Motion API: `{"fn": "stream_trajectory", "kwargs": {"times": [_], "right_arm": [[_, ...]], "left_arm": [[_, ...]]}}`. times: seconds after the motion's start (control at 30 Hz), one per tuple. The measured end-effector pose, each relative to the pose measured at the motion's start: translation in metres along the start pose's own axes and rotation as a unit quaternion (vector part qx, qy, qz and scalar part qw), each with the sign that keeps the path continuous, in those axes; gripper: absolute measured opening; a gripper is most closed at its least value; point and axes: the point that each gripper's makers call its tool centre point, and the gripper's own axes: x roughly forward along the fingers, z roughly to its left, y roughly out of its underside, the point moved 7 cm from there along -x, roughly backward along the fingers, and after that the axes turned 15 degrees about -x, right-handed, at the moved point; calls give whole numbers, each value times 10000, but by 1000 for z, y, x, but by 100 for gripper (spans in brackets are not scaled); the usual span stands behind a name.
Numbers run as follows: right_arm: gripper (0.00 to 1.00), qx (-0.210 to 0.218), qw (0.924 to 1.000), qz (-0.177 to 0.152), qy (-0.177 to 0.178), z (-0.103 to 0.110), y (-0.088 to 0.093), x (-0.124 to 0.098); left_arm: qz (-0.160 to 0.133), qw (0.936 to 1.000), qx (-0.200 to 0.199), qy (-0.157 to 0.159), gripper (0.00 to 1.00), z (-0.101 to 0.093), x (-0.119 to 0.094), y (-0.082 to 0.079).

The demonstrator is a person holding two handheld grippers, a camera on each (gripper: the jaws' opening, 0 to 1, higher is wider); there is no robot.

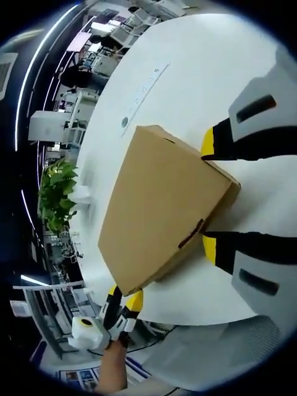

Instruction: Operate the shoe box by opening the lid, removing the specified soft item, and placing it in the target area until the item is outside and the box remains undamaged.

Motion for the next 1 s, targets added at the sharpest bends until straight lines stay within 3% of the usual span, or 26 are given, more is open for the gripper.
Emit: {"fn": "stream_trajectory", "kwargs": {"times": [1.0], "right_arm": [[39,462,9984,30,314,58,-2,-17]], "left_arm": [[442,9967,477,493,42,25,-19,4]]}}
